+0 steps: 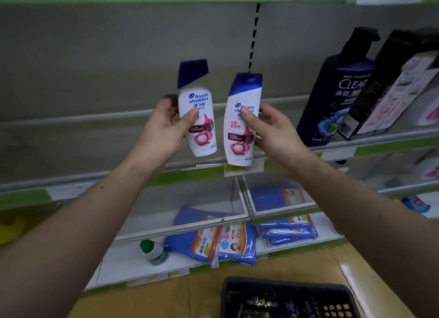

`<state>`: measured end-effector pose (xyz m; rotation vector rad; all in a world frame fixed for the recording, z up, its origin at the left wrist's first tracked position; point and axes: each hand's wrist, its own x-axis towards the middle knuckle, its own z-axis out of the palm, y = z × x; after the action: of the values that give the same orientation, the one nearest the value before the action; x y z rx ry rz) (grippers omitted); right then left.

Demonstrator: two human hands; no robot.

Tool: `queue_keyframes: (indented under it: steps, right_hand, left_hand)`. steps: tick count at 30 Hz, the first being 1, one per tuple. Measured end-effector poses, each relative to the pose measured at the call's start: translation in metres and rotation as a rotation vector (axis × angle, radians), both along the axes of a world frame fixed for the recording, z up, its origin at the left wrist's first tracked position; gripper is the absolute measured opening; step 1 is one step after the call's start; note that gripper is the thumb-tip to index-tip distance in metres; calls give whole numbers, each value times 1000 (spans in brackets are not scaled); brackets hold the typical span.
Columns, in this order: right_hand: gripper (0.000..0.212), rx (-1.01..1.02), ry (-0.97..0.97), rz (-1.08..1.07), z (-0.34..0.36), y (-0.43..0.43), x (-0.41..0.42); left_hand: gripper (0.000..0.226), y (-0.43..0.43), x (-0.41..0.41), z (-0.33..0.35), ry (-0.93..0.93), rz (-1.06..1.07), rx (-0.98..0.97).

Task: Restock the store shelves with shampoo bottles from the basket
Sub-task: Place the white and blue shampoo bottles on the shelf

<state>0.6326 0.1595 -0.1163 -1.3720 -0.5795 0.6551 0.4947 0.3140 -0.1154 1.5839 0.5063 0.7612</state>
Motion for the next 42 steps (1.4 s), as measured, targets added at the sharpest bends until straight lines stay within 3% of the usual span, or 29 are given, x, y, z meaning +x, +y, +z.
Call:
queue_keyframes:
  steps: [5,9,16,21,27,42]
  right_hand:
    - [52,1,-25,-35,-1,35,25]
    - [30,9,-63,-10,2,47,38]
    - [31,16,-104,13,-7,60,46]
    - [40,-72,-207,74,-13,58,44]
    - [41,-195,-322,90,-29,47,46]
    - [47,-228,-481,82,-40,44,51]
  left_hand:
    - [23,33,25,-18,29,-21,68]
    - [24,46,37,-27,37,-29,70]
    - [22,49,42,-34,22,-60,146]
    - [35,50,32,-49,158,-149,220]
    - [39,49,37,-54,245,-45,267]
    - [39,58,47,-66,190,2,284]
